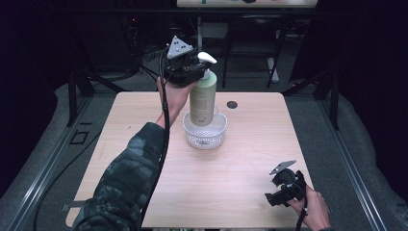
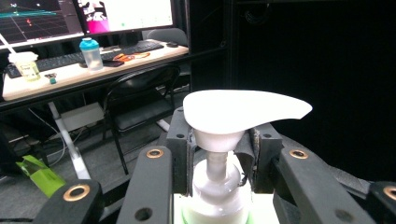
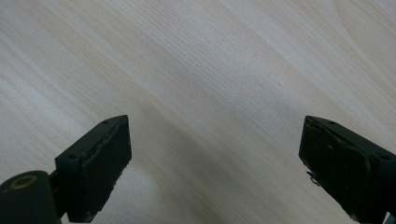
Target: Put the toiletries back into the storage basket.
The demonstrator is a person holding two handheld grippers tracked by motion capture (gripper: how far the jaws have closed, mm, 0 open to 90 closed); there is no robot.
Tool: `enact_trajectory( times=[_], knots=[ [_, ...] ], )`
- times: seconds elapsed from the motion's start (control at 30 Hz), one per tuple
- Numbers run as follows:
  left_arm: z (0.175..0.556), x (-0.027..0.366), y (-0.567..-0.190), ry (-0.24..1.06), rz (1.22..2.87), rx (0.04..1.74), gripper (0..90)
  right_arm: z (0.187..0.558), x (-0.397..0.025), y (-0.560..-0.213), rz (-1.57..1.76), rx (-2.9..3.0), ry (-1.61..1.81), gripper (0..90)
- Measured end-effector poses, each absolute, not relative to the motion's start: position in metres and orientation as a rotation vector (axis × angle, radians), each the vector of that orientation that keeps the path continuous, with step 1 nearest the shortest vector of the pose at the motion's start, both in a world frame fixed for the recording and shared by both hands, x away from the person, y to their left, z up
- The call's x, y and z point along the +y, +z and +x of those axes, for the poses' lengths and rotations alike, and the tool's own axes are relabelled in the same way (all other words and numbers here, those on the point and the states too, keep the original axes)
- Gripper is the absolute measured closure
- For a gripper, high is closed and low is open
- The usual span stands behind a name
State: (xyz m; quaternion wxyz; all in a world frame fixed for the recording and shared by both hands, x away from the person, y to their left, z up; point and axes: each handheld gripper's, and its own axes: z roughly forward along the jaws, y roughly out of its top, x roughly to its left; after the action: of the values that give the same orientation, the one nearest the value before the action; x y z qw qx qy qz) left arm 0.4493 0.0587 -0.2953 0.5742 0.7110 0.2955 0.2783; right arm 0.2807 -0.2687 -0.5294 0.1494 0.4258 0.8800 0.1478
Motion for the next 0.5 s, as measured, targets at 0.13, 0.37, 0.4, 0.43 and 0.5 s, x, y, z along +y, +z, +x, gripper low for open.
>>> enact_trajectory(
  times=[0.13, 0.37, 0.4, 0.43, 0.5],
  knots=[
    [0.4506, 0.0573, -0.2971, 0.649, 1.676, 0.693, 67.8, 0.2805, -0.2689, -0.5295, 1.227, 2.529, 0.43, 8.7],
    [0.454, 0.0557, -0.3014, 0.641, 1.683, 0.704, 67.9, 0.2802, -0.2687, -0.5295, 1.228, 2.53, 0.428, 8.8],
    [0.4545, 0.0554, -0.3021, 0.641, 1.683, 0.708, 67.8, 0.2803, -0.2688, -0.5294, 1.225, 2.53, 0.428, 8.8],
    [0.4548, 0.0552, -0.3026, 0.64, 1.683, 0.71, 67.8, 0.2802, -0.2688, -0.5294, 1.229, 2.528, 0.428, 8.9],
    [0.4554, 0.0548, -0.3035, 0.64, 1.683, 0.711, 67.8, 0.2802, -0.2688, -0.5297, 1.232, 2.529, 0.426, 8.8]
  ],
)
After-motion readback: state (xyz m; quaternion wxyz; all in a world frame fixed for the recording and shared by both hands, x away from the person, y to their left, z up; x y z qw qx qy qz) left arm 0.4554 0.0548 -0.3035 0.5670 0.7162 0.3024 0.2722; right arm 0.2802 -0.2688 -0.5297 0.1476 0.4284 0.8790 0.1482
